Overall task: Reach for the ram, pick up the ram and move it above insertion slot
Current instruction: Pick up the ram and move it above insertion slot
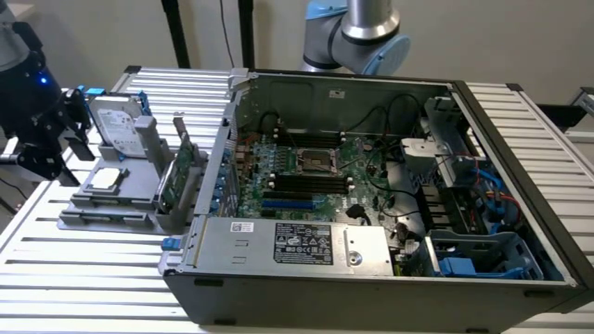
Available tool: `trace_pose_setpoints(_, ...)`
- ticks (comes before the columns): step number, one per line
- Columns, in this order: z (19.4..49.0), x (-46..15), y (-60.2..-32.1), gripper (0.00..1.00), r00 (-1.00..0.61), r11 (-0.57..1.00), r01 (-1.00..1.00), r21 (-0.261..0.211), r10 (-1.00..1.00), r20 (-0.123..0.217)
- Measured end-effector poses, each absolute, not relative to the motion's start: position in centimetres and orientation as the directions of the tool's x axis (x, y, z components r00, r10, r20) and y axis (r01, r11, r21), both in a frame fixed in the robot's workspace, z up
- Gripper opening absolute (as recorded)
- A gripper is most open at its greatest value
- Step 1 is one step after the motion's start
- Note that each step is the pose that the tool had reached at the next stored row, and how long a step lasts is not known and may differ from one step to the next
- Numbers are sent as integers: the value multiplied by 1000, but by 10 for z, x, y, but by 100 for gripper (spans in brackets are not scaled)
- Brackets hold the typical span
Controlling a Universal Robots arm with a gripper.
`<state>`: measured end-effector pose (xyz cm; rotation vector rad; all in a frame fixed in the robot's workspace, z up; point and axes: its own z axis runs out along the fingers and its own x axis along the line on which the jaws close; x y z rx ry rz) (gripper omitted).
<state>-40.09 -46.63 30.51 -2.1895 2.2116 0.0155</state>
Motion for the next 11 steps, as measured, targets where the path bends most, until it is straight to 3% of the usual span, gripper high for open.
trace_pose_setpoints(11,285,-404,-466,54,-10,10,-1000,-14,-1000,-28)
